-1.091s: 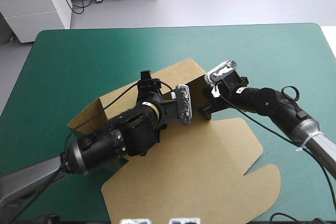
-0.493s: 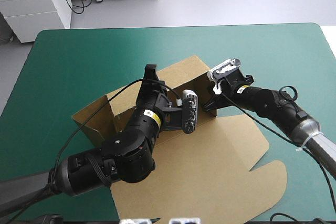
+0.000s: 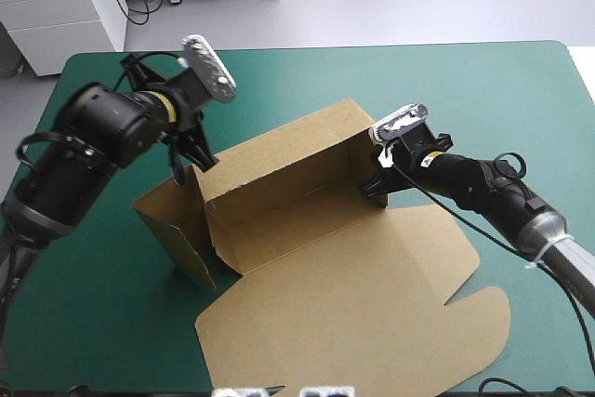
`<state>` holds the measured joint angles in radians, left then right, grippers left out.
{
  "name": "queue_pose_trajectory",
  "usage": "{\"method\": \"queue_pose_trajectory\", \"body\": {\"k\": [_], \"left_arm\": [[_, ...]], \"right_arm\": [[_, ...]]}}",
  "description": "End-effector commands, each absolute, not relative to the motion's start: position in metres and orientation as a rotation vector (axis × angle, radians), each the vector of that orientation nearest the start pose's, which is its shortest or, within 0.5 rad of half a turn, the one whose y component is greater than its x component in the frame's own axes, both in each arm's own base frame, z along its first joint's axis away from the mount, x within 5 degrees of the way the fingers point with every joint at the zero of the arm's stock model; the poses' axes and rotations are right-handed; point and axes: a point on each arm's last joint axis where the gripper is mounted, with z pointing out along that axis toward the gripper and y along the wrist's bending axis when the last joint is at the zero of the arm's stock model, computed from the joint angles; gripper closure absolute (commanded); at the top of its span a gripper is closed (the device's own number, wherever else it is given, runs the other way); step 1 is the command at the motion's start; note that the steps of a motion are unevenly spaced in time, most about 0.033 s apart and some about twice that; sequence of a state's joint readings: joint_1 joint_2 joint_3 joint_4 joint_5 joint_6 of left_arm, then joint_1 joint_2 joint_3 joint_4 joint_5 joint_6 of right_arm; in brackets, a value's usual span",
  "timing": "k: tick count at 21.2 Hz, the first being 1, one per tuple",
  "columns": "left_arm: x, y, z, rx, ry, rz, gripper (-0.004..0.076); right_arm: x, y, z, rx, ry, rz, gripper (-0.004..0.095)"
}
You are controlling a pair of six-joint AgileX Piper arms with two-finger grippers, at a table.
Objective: Fold the box
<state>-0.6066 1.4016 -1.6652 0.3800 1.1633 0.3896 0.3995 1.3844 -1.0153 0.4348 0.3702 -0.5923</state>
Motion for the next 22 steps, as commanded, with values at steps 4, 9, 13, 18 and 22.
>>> {"method": "queue_pose_trajectory", "body": {"k": [4, 9, 13, 18, 22], "left_arm": [[0.259, -0.051, 0.471, 0.685, 2.199, 0.117, 0.0709], [0.259, -0.014, 0.467, 0.520, 2.316, 0.103, 0.0709], [0.257, 0.006, 0.463, 0.442, 2.384, 0.136, 0.0720], [0.262, 0.008, 0.449, 0.447, 2.403, 0.144, 0.0724], [0.267, 0.007, 0.439, 0.445, 2.407, 0.132, 0.0731]], "right_arm": [[0.260, 0.119, 0.355, -0.672, 1.910, 0.247, 0.0926], [0.256, 0.106, 0.357, -0.640, 1.961, 0.249, 0.0926], [0.251, 0.096, 0.356, -0.641, 2.036, 0.254, 0.0926], [0.250, 0.092, 0.377, -0.669, 2.214, 0.236, 0.0926], [0.273, 0.095, 0.386, -0.724, 2.447, 0.180, 0.0927]]}}
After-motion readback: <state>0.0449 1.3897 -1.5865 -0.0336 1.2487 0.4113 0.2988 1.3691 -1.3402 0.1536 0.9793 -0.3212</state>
